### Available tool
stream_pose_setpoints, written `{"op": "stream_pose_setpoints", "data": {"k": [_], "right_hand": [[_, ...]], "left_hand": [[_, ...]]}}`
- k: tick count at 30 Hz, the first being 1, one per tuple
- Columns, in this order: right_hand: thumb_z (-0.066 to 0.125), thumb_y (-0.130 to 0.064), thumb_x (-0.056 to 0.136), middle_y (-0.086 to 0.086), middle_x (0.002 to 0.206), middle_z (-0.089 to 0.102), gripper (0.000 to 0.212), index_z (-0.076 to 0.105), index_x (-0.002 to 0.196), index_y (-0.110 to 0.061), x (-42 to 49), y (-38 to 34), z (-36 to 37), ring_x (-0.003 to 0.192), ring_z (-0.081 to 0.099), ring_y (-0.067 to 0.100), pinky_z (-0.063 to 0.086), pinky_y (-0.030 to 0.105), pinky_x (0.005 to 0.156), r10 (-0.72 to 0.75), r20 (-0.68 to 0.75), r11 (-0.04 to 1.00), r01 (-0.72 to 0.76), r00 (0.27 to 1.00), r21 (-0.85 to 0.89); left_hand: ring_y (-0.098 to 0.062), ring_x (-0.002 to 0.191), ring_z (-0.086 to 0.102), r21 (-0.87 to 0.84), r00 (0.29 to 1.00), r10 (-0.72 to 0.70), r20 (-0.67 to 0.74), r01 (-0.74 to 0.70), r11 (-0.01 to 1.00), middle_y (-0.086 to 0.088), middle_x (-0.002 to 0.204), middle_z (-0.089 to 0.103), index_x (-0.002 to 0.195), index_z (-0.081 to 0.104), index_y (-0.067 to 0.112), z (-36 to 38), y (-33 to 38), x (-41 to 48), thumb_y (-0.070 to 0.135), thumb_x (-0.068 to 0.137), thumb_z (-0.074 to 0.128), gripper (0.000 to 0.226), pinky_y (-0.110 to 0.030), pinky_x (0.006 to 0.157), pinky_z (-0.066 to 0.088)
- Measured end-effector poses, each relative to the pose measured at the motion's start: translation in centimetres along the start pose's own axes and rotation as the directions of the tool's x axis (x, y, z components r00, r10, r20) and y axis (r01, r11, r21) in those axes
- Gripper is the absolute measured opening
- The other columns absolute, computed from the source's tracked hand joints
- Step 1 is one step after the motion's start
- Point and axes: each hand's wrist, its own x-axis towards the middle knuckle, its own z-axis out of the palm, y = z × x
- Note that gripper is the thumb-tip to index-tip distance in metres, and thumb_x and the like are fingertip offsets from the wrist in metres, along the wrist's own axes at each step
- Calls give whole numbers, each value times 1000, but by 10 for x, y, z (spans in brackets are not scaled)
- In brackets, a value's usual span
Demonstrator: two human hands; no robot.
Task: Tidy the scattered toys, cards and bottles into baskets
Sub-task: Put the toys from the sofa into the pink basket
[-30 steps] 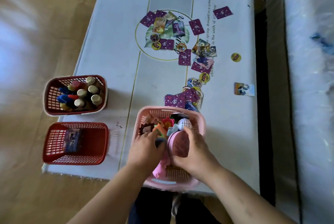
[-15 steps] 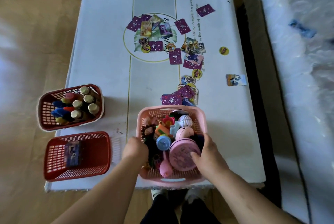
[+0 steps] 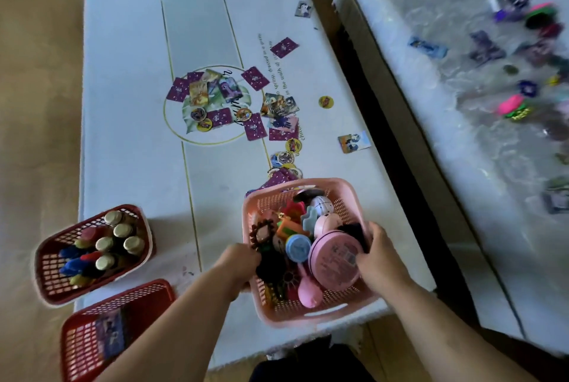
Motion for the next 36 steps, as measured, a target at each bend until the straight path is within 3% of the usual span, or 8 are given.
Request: {"op": "stream_pose_setpoints", "data": {"k": [4,8,14,20,24,28,32,36], "right_hand": [[58,-12,92,7,133,51,54,36,140,-21,-8,-4,-46,119,55,26,50,35,90,-26,-112,998,32,993,50],[58,-9,90,14,140,46,58,34,144,-9,-7,9,-88,128,47,32,43,36,97,23,-234,993,5,972,120],[50,-16,92,3,126,55,48,36,138,-15,6,69,-161,111,58,25,50,36,88,168,-306,917,-35,937,397],[51,-34,78,8,109,62,54,29,127,-28,34,155,-251,94,64,33,55,52,80,304,-230,839,-145,925,524],[52,-43,89,0,114,61,44,35,128,-32,51,229,-313,98,64,24,55,48,85,325,-177,796,-167,929,582],[50,-45,92,3,110,65,25,50,113,-30,67,291,-357,94,66,22,55,47,85,368,-147,785,-222,918,579],[53,-29,95,3,113,59,33,50,127,-22,91,340,-386,94,62,22,55,36,80,393,-172,825,-265,903,499],[56,-26,92,3,118,54,40,48,132,-26,128,371,-398,70,60,14,41,21,55,369,-171,896,-300,914,327]], "left_hand": [[-28,65,65,36,993,110,40,-111,993,-20,81,66,101,61,-7,20,50,-19,-5,85,46,22,-44,66,59],[-26,69,65,-3,981,184,54,-184,983,-20,87,67,102,62,-4,54,89,-42,-6,84,46,24,-33,54,58],[-28,70,65,-69,971,220,93,-214,974,-20,87,67,97,61,-1,139,133,-77,-7,87,48,16,-28,47,55],[-24,69,63,-56,971,211,108,-206,977,-16,83,65,89,59,3,267,162,-102,-6,89,47,14,-26,44,52],[-23,68,61,-27,978,160,134,-157,987,-15,81,63,90,57,3,357,173,-112,-5,90,46,13,-27,44,51],[-24,66,58,-8,985,116,125,-116,993,-14,76,59,88,53,5,422,178,-120,-6,90,45,13,-28,44,50],[-25,63,56,-29,991,100,93,-97,995,-15,74,57,91,53,4,473,187,-114,-8,90,42,16,-23,32,47],[-26,64,61,-54,989,113,91,-108,993,-16,78,61,103,56,3,496,200,-97,-6,88,43,21,-26,37,51]]}}
